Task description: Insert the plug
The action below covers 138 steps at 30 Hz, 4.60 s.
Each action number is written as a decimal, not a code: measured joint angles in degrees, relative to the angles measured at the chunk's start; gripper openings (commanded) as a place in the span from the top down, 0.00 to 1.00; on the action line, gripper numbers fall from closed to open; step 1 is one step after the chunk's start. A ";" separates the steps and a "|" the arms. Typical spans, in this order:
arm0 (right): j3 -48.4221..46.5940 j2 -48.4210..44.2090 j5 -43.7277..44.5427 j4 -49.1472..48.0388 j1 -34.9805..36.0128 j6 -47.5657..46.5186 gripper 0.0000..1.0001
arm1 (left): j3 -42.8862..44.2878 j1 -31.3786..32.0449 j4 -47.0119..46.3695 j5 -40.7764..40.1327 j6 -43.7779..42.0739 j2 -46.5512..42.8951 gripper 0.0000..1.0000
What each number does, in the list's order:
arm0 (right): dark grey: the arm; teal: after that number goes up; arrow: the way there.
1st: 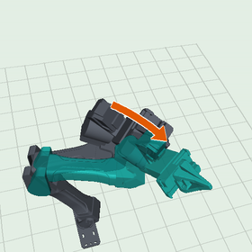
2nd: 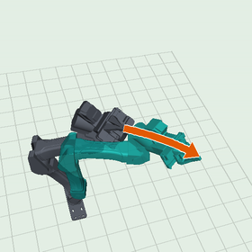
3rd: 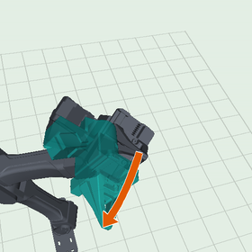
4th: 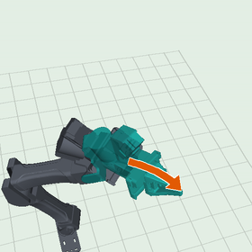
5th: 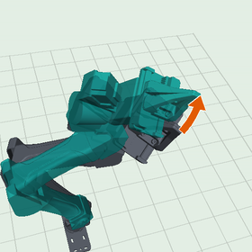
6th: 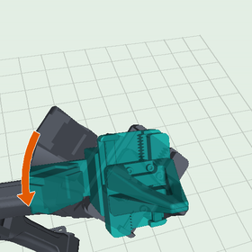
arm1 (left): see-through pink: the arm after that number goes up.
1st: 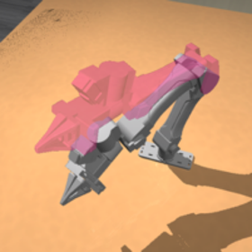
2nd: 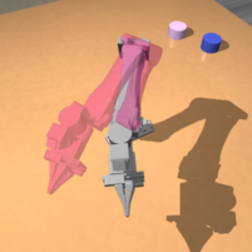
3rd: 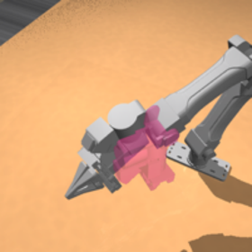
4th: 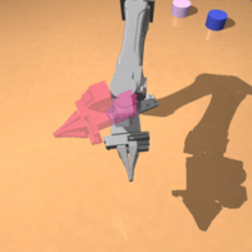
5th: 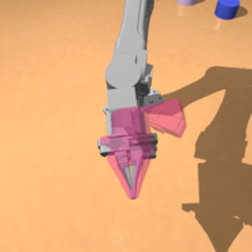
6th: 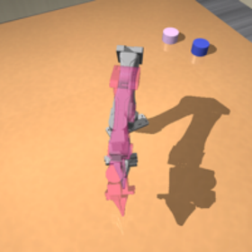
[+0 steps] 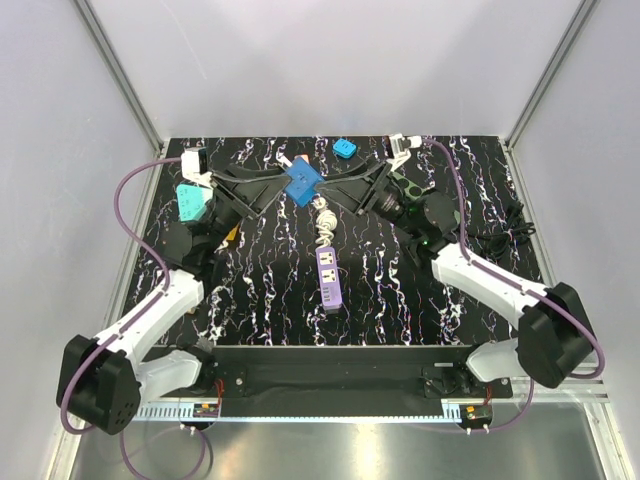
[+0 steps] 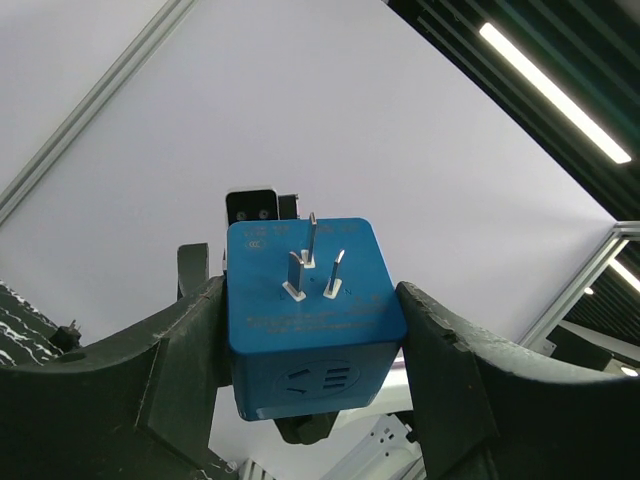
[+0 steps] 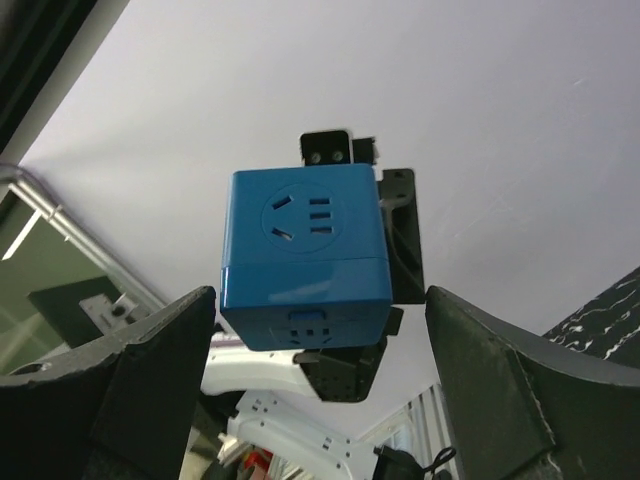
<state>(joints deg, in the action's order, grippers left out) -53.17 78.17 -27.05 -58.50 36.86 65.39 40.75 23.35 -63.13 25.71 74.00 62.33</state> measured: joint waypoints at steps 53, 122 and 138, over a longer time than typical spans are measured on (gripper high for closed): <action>-47.23 20.55 11.54 120.98 0.39 -99.89 1.00 | 8.13 -25.14 83.91 6.08 -31.91 -0.07 0.01; -62.97 49.92 24.74 123.49 13.57 -121.22 1.00 | -5.77 -40.83 75.91 10.93 -30.18 4.87 0.01; -36.33 34.67 18.47 97.63 11.13 -118.57 0.71 | -5.77 -41.62 75.93 10.93 -30.18 4.90 0.01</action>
<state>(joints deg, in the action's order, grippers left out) -89.49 112.84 -8.58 39.13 47.99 -53.19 34.98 -18.26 12.80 36.64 43.81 67.22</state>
